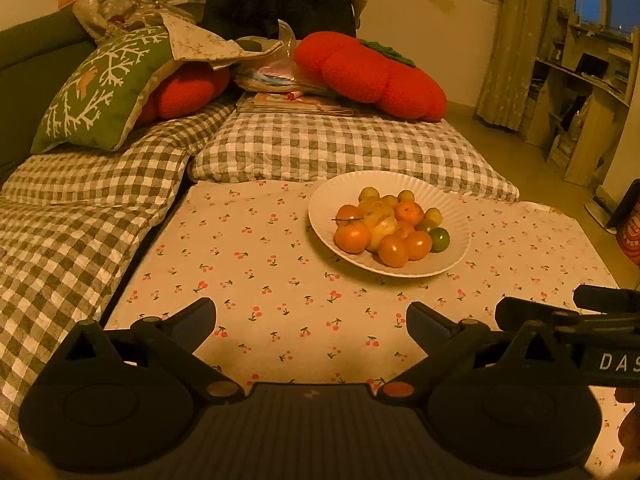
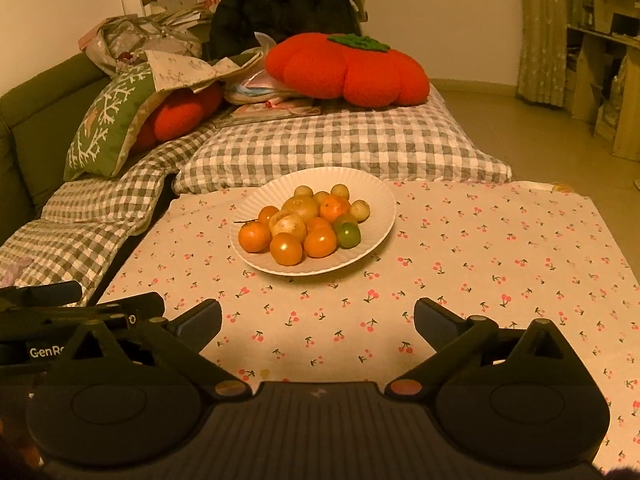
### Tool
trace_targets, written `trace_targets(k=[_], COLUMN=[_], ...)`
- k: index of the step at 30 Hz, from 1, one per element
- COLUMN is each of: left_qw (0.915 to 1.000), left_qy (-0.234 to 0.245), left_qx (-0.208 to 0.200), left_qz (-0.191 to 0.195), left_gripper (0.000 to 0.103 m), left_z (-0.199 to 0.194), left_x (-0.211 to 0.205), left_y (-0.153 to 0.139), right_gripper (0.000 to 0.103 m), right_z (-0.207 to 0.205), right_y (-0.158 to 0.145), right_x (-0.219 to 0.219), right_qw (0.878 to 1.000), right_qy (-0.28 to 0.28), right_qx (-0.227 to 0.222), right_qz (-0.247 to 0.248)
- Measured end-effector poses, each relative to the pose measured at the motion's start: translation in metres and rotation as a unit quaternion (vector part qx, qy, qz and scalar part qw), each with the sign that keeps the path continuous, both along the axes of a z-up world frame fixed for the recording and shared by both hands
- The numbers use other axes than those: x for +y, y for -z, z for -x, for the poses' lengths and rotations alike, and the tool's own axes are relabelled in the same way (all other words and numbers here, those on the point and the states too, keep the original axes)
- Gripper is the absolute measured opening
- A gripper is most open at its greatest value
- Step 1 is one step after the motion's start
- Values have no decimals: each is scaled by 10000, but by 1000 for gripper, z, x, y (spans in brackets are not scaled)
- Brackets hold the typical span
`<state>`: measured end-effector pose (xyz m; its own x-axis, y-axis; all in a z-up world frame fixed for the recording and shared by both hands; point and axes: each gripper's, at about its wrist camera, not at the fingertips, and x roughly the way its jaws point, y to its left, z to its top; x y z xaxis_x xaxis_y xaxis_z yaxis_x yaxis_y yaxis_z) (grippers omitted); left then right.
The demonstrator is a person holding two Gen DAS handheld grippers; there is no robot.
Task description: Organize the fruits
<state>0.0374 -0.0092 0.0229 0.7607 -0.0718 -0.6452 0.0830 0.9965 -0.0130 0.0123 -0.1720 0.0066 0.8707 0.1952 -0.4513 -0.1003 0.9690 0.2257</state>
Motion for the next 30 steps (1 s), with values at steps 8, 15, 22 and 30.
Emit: trace_targets(k=[8,15,22,30], left_qw=[10000,9999,9996,9998], left_qy=[-55,-91,-141,-125], left_qx=[28,12,198,166], left_qz=[37,39,158,31], left_gripper=[93,93,93,93], left_z=[-1,-2,-5,-5], left_x=[2,3,5,4], left_y=[-1,-2,2,3], right_gripper=[103,103,103,103], right_z=[-1,-2,-2,-2], right_y=[0,1,1,2], right_x=[1,4,8,8], right_qw=[10000,10000,9998,9996], right_qy=[-1,16,72,111], right_qx=[2,-10,-6,9], right_qz=[20,66,191,241])
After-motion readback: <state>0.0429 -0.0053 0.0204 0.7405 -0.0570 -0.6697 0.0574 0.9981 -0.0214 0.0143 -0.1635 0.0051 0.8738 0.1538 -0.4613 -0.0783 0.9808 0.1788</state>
